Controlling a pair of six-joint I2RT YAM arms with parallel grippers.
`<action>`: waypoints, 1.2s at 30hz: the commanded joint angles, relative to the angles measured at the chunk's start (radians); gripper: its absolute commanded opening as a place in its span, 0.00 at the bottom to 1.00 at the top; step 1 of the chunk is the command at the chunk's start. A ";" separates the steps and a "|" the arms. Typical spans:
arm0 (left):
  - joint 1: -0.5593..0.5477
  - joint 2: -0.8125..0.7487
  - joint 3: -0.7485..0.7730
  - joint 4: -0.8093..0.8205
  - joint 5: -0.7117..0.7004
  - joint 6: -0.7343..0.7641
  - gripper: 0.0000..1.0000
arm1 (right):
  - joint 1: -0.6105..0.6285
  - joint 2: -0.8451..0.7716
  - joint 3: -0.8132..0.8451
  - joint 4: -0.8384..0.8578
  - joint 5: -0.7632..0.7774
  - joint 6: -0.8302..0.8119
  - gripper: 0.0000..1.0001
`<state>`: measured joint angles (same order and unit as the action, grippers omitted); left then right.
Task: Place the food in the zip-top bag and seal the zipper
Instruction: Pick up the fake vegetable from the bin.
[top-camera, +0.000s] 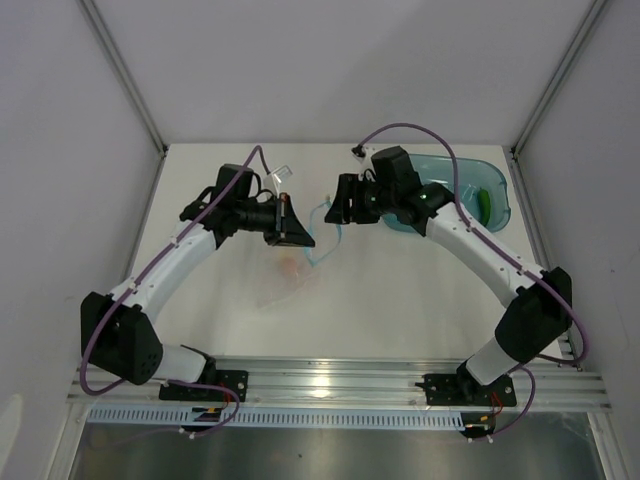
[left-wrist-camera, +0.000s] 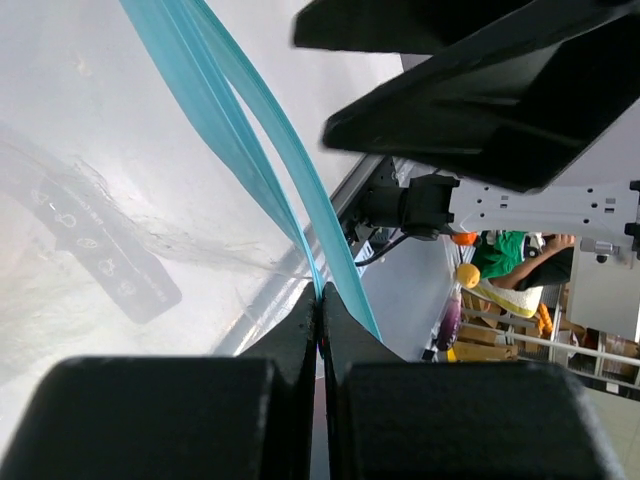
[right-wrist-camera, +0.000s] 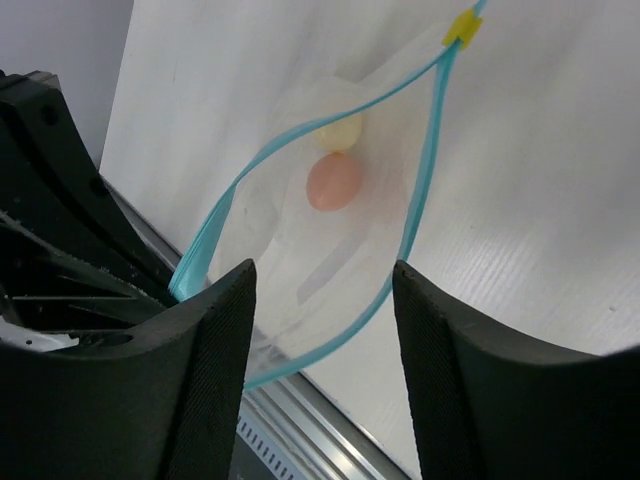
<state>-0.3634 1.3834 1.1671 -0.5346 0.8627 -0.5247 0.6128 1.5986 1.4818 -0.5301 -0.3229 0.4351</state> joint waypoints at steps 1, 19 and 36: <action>0.006 -0.049 -0.015 0.025 -0.025 0.000 0.01 | -0.022 -0.078 -0.015 0.018 0.094 -0.015 0.57; 0.006 -0.122 -0.083 0.028 -0.120 0.057 0.01 | -0.357 -0.082 0.037 -0.073 0.517 0.019 0.92; 0.006 -0.159 -0.115 0.035 -0.162 0.084 0.01 | -0.461 0.201 0.040 -0.022 0.881 -0.098 0.98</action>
<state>-0.3634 1.2686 1.0584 -0.5182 0.7197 -0.4820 0.1928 1.7393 1.4853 -0.5682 0.5007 0.3351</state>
